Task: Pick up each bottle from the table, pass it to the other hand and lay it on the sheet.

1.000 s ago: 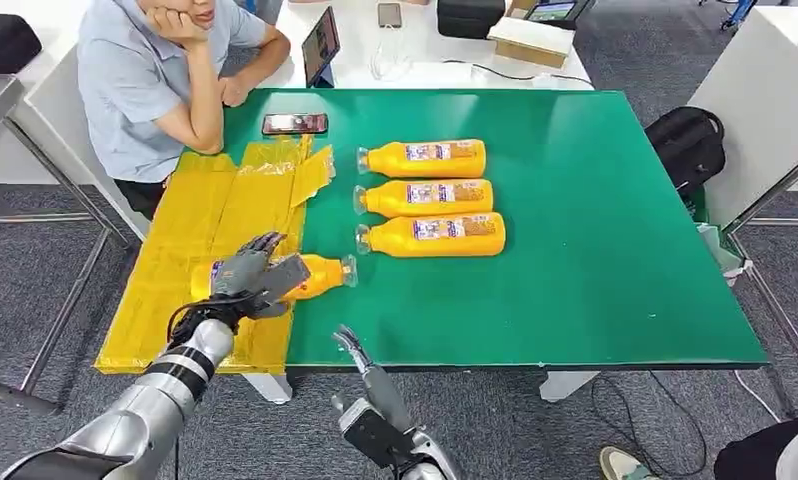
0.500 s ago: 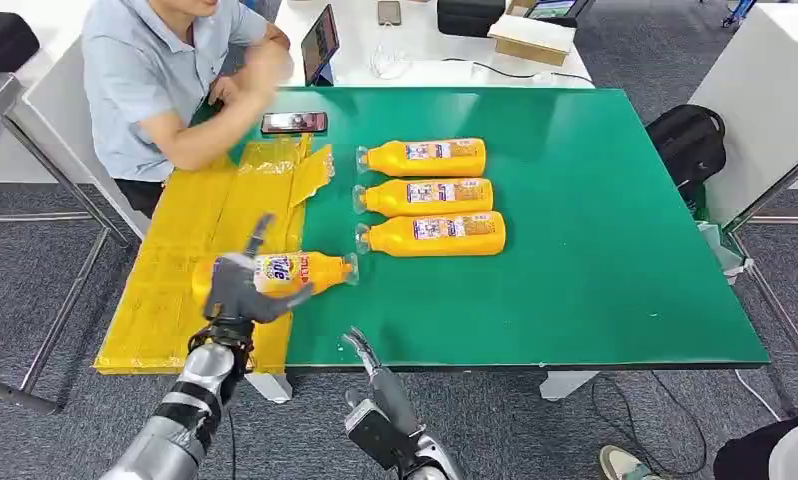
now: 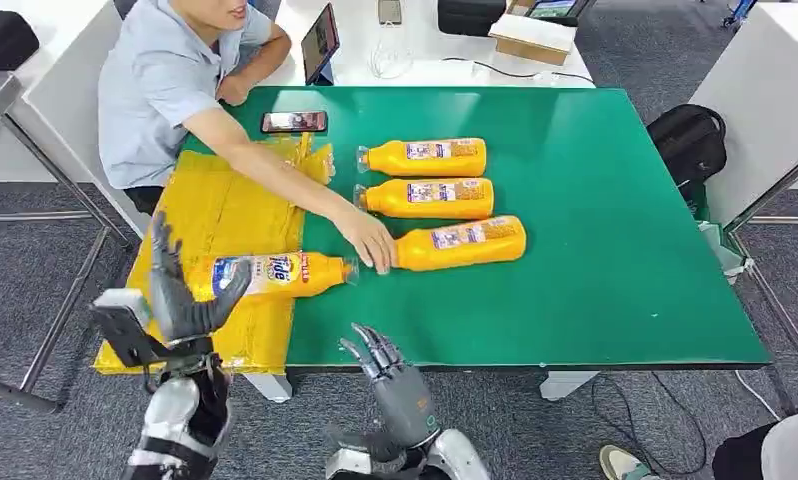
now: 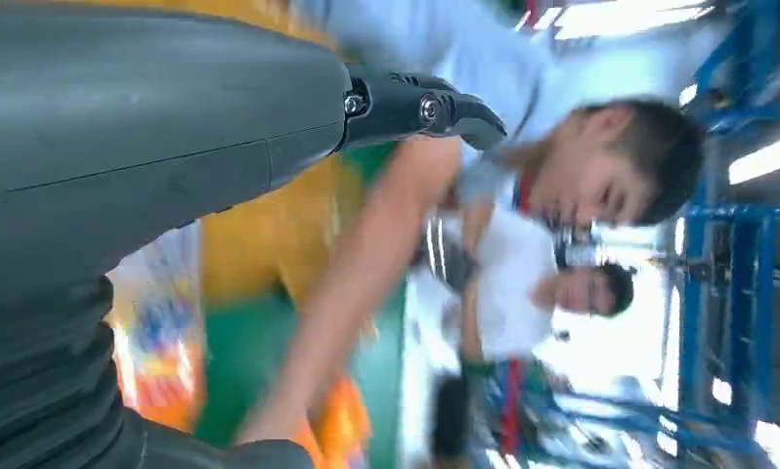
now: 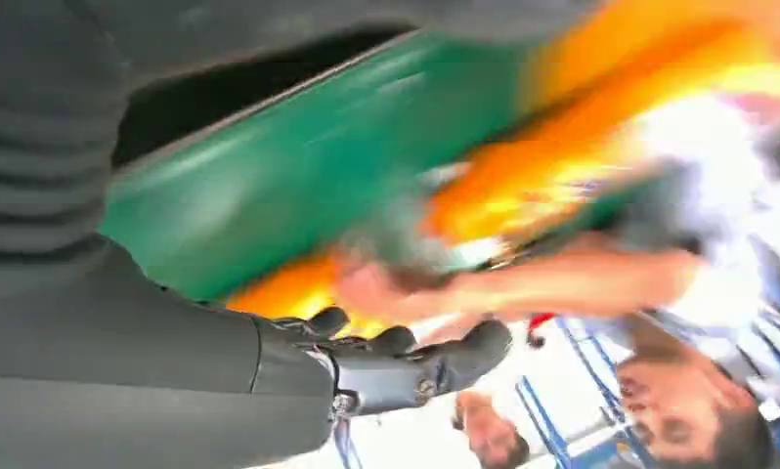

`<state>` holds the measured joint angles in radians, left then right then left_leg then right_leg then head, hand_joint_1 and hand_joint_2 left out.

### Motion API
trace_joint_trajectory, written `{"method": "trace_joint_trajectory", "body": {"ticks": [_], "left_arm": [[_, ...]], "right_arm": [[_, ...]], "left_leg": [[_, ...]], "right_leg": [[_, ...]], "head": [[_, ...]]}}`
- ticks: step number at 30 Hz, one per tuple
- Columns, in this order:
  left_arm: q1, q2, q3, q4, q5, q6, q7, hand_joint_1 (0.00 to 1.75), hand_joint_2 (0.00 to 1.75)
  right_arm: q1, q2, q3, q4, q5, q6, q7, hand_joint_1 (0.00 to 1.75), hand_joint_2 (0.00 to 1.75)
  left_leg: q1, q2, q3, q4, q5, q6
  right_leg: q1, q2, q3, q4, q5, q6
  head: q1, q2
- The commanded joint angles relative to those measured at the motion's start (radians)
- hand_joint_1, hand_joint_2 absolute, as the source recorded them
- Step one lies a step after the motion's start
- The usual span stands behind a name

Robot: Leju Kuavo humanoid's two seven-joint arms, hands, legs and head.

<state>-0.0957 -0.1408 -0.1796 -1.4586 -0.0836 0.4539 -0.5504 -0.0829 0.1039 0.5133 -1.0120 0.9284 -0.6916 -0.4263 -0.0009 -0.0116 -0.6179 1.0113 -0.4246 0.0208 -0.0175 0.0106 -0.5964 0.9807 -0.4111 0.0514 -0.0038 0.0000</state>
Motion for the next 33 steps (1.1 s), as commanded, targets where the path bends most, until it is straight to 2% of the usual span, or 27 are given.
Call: {"method": "trace_joint_trajectory", "body": {"ticks": [1, 3, 5, 9, 11, 14, 18, 19, 20, 22, 26, 31, 33], "left_arm": [[0.192, 0.029, -0.068, -0.150, -0.071, 0.010, -0.006, 0.00, 1.75], [0.196, 0.029, -0.064, -0.152, -0.081, 0.017, -0.009, 0.00, 1.75], [0.199, 0.019, -0.051, -0.145, -0.095, 0.023, 0.000, 0.00, 1.75], [0.190, 0.018, -0.067, -0.134, -0.137, 0.036, -0.003, 0.00, 1.75], [0.183, 0.016, -0.069, -0.142, -0.045, -0.037, 0.026, 0.00, 1.75], [0.169, 0.010, -0.063, -0.140, -0.004, -0.055, 0.033, 0.00, 1.75], [0.142, 0.005, -0.076, -0.110, -0.014, -0.040, 0.027, 0.00, 1.75], [0.140, 0.006, -0.083, -0.107, -0.015, -0.037, 0.027, 0.00, 1.75], [0.136, 0.009, -0.092, -0.104, -0.021, -0.037, 0.025, 0.00, 1.75], [0.131, 0.009, -0.103, -0.103, -0.027, -0.033, 0.022, 0.00, 1.75], [0.125, 0.009, -0.112, -0.100, -0.029, -0.029, 0.021, 0.00, 1.75], [0.129, 0.009, -0.121, -0.097, -0.039, -0.013, 0.014, 0.00, 1.75], [0.134, 0.011, -0.124, -0.102, -0.040, -0.008, 0.014, 0.00, 1.75]], "right_arm": [[0.012, -0.147, -0.271, -0.030, 0.195, -0.007, 0.121, 0.00, 1.75], [0.009, -0.156, -0.267, -0.029, 0.206, -0.007, 0.143, 0.00, 1.75], [-0.006, -0.166, -0.268, -0.007, 0.255, -0.007, 0.208, 0.00, 1.75], [-0.054, -0.172, -0.273, 0.060, 0.263, 0.013, 0.240, 0.00, 1.75], [-0.094, -0.170, -0.270, 0.127, 0.280, 0.016, 0.265, 0.00, 1.75], [-0.142, -0.154, -0.270, 0.211, 0.258, 0.034, 0.256, 0.00, 1.75], [-0.222, -0.140, -0.256, 0.348, 0.271, -0.001, 0.260, 0.00, 1.75], [-0.230, -0.142, -0.250, 0.341, 0.343, -0.007, 0.308, 0.00, 1.75], [-0.247, -0.138, -0.240, 0.358, 0.360, -0.007, 0.302, 0.00, 1.75], [-0.272, -0.123, -0.238, 0.378, 0.337, -0.005, 0.277, 0.00, 1.75], [-0.303, -0.118, -0.213, 0.394, 0.352, -0.006, 0.285, 0.00, 1.75], [-0.299, -0.129, -0.202, 0.345, 0.385, -0.007, 0.306, 0.00, 1.75], [-0.277, -0.125, -0.221, 0.290, 0.369, -0.007, 0.278, 0.00, 1.75]], "left_leg": [[0.000, 0.000, 0.003, -0.001, -0.001, 0.000], [0.000, 0.001, 0.003, 0.000, -0.003, 0.001], [-0.001, 0.000, 0.002, -0.001, -0.001, 0.001], [0.000, 0.000, 0.003, -0.001, -0.002, 0.000], [-0.001, 0.001, 0.002, -0.001, -0.002, 0.000], [0.000, 0.001, 0.002, -0.001, -0.001, 0.001], [0.000, 0.001, 0.001, 0.000, -0.001, 0.001], [0.001, 0.003, 0.003, 0.000, -0.001, 0.000], [0.000, 0.005, 0.002, 0.000, -0.001, 0.001], [0.000, 0.008, 0.004, 0.000, -0.001, 0.000], [-0.001, 0.006, 0.001, 0.000, 0.002, 0.001], [-0.001, 0.006, -0.001, 0.000, 0.005, -0.002], [0.000, 0.006, -0.002, 0.000, 0.007, -0.001]], "right_leg": [[0.000, -0.001, 0.004, -0.002, -0.001, -0.001], [0.000, 0.000, 0.004, -0.002, -0.002, -0.001], [-0.001, -0.001, 0.003, -0.002, -0.001, -0.001], [0.000, -0.001, 0.004, -0.002, -0.001, -0.002], [0.000, 0.000, 0.003, -0.002, 0.000, -0.001], [0.001, 0.001, 0.003, -0.002, 0.000, -0.001], [0.001, 0.001, 0.002, -0.002, 0.001, -0.001], [0.001, 0.002, 0.003, -0.002, 0.001, -0.001], [0.001, 0.003, 0.002, -0.002, 0.001, -0.001], [0.001, 0.005, 0.003, -0.002, 0.003, -0.002], [0.000, 0.004, 0.000, -0.001, 0.005, -0.004], [0.000, 0.004, -0.003, -0.001, 0.009, -0.007], [0.001, 0.004, -0.004, -0.001, 0.011, -0.008]], "head": [[0.000, 0.000], [0.000, 0.000], [0.000, 0.000], [0.000, 0.000], [0.000, 0.000], [0.000, 0.000], [0.000, 0.000], [0.000, 0.000], [0.000, 0.000], [0.000, 0.000], [0.000, 0.000], [0.000, 0.000], [0.000, 0.000]]}}
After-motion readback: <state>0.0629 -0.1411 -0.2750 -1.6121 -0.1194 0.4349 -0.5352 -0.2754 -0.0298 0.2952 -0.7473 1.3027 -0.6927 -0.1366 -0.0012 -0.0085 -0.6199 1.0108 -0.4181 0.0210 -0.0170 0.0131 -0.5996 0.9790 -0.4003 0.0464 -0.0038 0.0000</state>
